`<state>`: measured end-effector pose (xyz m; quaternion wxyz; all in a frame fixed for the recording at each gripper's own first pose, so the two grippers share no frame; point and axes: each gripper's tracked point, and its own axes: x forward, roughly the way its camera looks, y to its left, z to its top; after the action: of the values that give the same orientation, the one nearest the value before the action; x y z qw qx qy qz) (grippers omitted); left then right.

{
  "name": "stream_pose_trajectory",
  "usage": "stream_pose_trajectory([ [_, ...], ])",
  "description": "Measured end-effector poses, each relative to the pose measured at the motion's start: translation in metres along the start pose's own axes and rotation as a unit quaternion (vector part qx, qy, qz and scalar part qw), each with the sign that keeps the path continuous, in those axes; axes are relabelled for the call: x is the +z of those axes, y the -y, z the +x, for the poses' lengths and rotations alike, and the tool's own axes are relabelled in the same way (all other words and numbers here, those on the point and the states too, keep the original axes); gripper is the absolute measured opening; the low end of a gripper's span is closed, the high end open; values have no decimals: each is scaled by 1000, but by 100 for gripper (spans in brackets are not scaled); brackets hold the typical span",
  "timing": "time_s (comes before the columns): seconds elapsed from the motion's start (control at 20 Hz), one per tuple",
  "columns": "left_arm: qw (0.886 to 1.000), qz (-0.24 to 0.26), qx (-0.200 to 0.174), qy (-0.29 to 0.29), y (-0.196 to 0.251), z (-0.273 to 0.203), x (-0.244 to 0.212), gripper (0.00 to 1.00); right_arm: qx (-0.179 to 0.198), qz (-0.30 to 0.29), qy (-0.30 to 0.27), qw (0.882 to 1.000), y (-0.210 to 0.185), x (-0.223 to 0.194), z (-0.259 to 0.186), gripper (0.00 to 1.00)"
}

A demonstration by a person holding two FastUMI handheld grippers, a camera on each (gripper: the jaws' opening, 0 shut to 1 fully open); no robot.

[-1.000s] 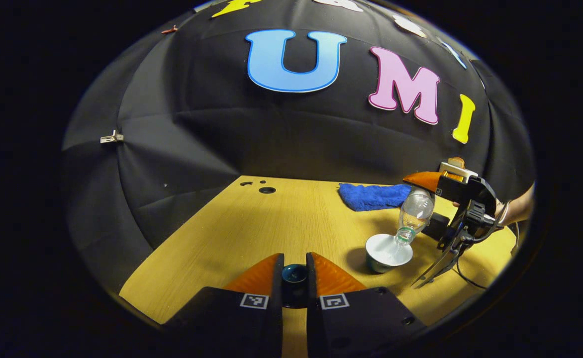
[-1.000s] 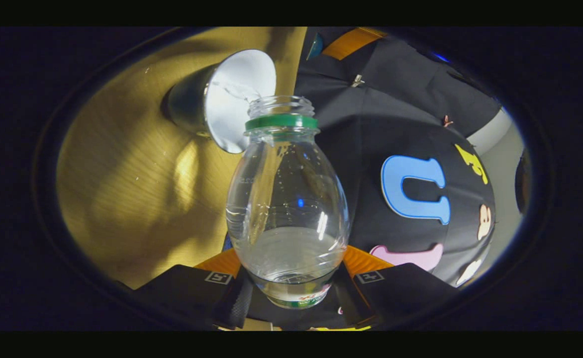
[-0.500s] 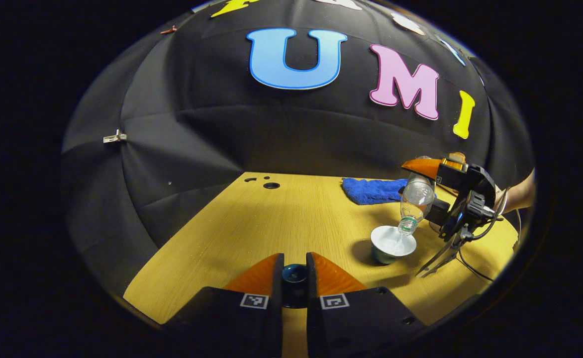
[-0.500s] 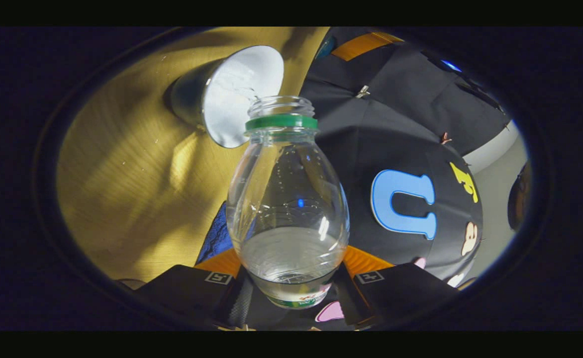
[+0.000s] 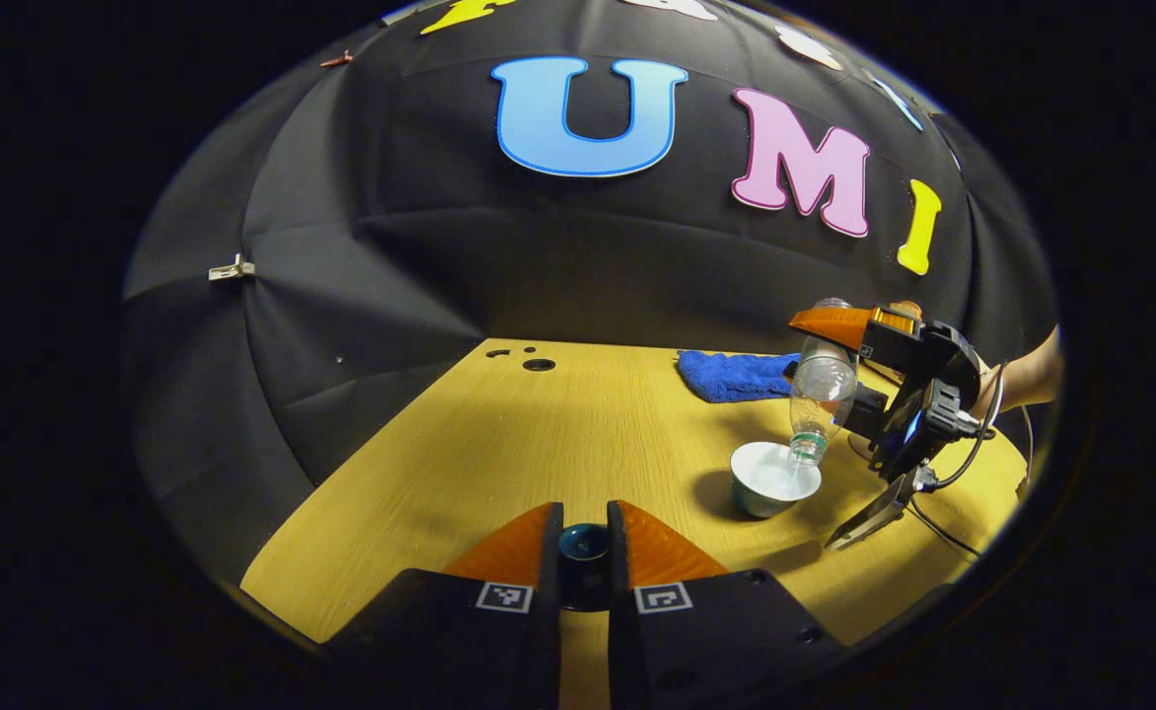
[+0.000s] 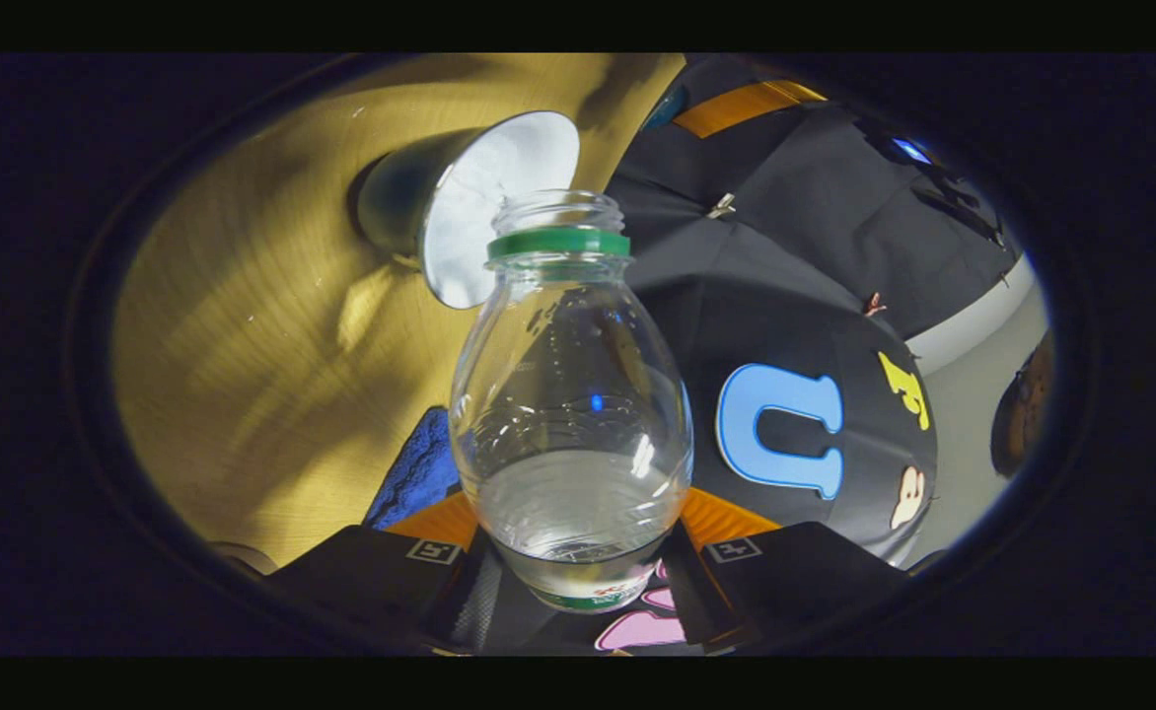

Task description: Open the teacup lid with one hand, grasp the water bottle and pour water into the teacup with the other hand; after pouring, place the water bottle on the coaster and then close the teacup lid.

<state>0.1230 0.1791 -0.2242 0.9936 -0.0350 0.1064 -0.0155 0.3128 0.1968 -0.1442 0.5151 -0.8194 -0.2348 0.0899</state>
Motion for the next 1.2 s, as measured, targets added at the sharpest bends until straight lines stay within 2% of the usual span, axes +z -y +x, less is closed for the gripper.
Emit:
stream_pose_trajectory([
  [0.1, 1000, -2, 2, -1, 1, -2, -1, 23, -3, 0, 2, 1000, 1, 1, -1, 70],
  [0.15, 1000, -2, 3, -1, 1, -1, -2, 23, -6, 0, 4, 1000, 1, 2, -2, 74],
  [0.25, 1000, -2, 3, 2, 2, -2, 0, 23, -7, -1, 6, 1000, 1, 3, 0, 74],
  [0.3, 1000, -1, 4, 3, 2, -1, 1, 23, -2, 1, 9, 1000, 0, 2, 1, 70],
  [0.35, 1000, -1, 5, 3, 3, -1, 1, 23, 0, 1, 12, 1000, 0, 2, 2, 74],
  [0.5, 1000, -6, 7, 6, 4, -2, 3, 23, -1, -4, 19, 1000, 5, 3, 3, 74],
  [0.55, 1000, -8, 8, 8, 5, -2, 4, 23, -2, -2, 19, 1000, 4, 3, 5, 70],
  [0.6, 1000, -9, 9, 10, 7, -2, 5, 23, -3, -3, 20, 1000, 4, 4, 4, 74],
  [0.85, 1000, -5, 15, 14, 10, -5, 11, 23, -1, -2, 27, 1000, 7, 8, 3, 74],
  [0.9, 1000, -5, 16, 17, 11, -7, 14, 23, -2, -1, 29, 1000, 8, 8, 1, 70],
  [1.0, 1000, -5, 21, 20, 11, -10, 17, 23, -4, 2, 30, 1000, 8, 9, 0, 74],
  [1.05, 999, -4, 25, 20, 12, -11, 17, 23, -6, 4, 31, 999, 8, 8, 0, 70],
  [1.15, 999, -1, 30, 25, 15, -15, 21, 23, -7, 1, 35, 999, 8, 9, 2, 78],
  [1.2, 999, 1, 33, 27, 15, -17, 22, 23, -6, 1, 38, 999, 8, 9, 2, 74],
])
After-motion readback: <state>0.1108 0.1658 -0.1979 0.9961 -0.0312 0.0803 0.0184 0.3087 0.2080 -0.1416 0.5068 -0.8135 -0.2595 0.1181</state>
